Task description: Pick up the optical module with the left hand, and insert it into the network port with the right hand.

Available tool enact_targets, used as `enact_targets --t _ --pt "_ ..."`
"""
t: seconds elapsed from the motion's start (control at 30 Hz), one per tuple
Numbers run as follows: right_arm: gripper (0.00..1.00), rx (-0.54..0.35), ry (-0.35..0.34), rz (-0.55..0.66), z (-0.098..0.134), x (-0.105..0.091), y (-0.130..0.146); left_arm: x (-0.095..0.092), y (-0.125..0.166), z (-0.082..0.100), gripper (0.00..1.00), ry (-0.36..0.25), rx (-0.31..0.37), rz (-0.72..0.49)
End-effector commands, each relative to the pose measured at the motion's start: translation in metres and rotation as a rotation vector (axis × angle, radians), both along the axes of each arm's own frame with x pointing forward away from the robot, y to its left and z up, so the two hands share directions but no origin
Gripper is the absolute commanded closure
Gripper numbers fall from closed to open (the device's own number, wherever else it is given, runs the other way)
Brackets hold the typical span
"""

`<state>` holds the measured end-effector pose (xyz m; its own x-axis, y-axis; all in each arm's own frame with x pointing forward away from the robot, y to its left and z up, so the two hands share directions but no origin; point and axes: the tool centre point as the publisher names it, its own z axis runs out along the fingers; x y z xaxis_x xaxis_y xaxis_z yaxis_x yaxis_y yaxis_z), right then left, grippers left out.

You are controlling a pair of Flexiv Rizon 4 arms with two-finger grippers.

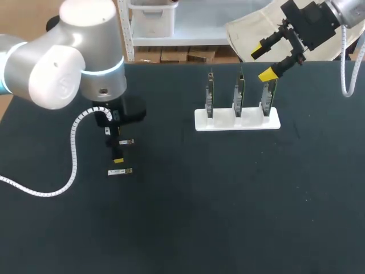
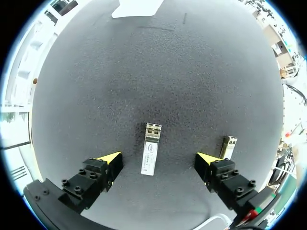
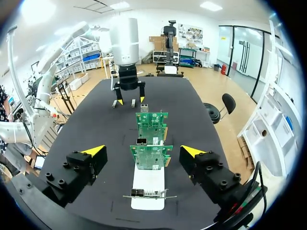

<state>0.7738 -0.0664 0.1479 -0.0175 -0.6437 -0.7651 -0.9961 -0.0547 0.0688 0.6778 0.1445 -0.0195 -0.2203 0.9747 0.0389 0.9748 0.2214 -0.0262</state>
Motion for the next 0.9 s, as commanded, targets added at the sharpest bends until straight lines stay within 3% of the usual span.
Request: enact_targets --t 0.03,0.13,0.17,0.2,0.23,0.27,0.9 --pt "0.00 0.001 -0.003 -0.002 -0.0003 -0.0012 0.0000 0.0003 0.0024 -0.0022 0.00 -0.002 -0.006 0.001" --pt "0.00 0.001 -0.003 -0.002 -0.0003 -0.0012 0.0000 0.0001 0.0026 -0.0019 0.00 0.017 -0.036 -0.007" --pt "0.00 0.001 -0.003 -0.002 -0.0003 -0.0012 0.0000 0.0004 0.0033 -0.0022 0.08 0.023 -0.030 -0.005" --pt "0.00 0.001 -0.003 -0.002 -0.0003 -0.0012 0.0000 0.0008 0.0037 -0.0033 0.51 0.032 -0.018 -0.009" --pt "0.00 0.001 -0.003 -0.002 -0.0003 -0.0012 0.0000 0.0010 0.0037 -0.0043 0.69 0.035 -0.020 -0.008" --pt "0.00 0.001 -0.003 -0.002 -0.0003 -0.0012 0.0000 0.0010 0.0037 -0.0047 1.00 0.041 -0.021 -0.006" --pt "0.00 0.001 -0.003 -0.002 -0.0003 -0.0012 0.0000 -0.0070 0.0041 -0.0090 1.00 0.059 0.014 0.039"
